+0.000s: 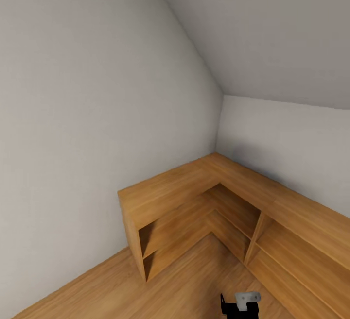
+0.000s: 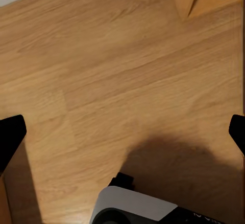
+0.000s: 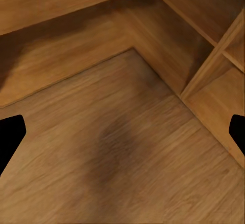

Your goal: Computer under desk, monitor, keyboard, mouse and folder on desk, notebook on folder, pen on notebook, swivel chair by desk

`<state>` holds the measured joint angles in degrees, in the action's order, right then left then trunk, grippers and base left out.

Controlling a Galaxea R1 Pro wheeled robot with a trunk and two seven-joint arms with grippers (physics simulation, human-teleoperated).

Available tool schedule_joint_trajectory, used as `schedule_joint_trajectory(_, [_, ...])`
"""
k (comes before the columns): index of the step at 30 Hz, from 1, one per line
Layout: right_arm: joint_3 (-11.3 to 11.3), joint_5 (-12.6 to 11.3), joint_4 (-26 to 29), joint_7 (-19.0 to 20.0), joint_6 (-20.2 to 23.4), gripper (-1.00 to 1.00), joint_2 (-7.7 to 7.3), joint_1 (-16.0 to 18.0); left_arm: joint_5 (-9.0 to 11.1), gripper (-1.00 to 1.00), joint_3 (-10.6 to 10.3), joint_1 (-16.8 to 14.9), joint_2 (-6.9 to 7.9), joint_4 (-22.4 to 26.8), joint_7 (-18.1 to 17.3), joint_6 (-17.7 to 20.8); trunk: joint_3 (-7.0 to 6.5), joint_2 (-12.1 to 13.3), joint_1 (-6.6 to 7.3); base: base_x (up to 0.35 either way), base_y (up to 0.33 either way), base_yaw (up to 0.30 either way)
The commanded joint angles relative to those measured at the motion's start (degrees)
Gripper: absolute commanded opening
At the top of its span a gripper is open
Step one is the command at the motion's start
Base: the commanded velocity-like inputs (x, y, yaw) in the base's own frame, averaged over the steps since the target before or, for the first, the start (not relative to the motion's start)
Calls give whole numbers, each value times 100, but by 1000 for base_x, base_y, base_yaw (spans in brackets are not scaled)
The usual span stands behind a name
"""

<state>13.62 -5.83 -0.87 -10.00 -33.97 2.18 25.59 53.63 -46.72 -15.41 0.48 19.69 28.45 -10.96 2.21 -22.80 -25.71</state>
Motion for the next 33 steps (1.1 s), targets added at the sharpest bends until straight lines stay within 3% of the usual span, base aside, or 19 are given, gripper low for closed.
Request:
schedule_joint_trajectory(1, [51,-58,-9,-8,-22,100,3,7,60,100,-48,-6,5,9,29,-29,4,-12,-7,264,0,-100])
schedule_joint_trajectory(33, [60,-67,-29,120,-17,100,38,7,60,100,-48,-6,5,9,29,-29,-243,-12,-7,26,0,-187])
